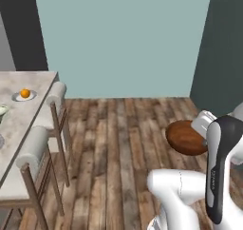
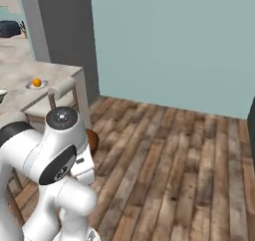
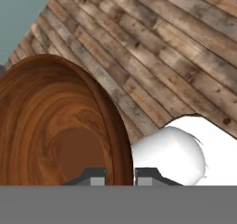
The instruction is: Take the smaller bowl and place it next to the appetizer plate on the dining counter , and place the larger bowl next to the plate with cooked food.
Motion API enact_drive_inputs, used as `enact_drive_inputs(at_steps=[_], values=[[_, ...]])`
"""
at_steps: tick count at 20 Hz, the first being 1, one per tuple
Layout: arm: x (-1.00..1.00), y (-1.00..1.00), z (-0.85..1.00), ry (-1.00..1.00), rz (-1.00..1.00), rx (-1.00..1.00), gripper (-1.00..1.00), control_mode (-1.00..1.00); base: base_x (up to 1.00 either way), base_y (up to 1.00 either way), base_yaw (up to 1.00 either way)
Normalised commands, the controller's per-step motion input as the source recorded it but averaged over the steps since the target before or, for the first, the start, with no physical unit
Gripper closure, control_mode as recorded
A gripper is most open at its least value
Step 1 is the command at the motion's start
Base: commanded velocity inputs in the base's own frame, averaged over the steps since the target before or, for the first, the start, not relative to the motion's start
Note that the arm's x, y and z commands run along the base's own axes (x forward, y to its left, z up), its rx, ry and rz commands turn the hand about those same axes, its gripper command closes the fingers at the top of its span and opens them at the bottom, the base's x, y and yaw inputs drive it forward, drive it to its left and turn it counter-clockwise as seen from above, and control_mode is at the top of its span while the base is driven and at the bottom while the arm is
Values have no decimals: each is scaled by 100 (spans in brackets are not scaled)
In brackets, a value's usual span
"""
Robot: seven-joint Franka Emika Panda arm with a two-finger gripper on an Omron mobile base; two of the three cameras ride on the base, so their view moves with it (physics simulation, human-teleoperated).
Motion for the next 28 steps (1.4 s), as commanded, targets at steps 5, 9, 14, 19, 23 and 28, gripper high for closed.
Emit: enact_drive_inputs(at_steps=[5,9,14,19,23,28], values=[[0,0,0,0,0,0,100,100,100,-24,44],[0,0,0,0,0,0,100,100,100,-27,44],[0,0,0,0,0,0,100,100,100,-28,43],[0,0,0,0,0,0,100,100,100,-31,39],[0,0,0,0,0,0,100,100,100,-25,44],[0,0,0,0,0,0,100,100,98,-14,48]])
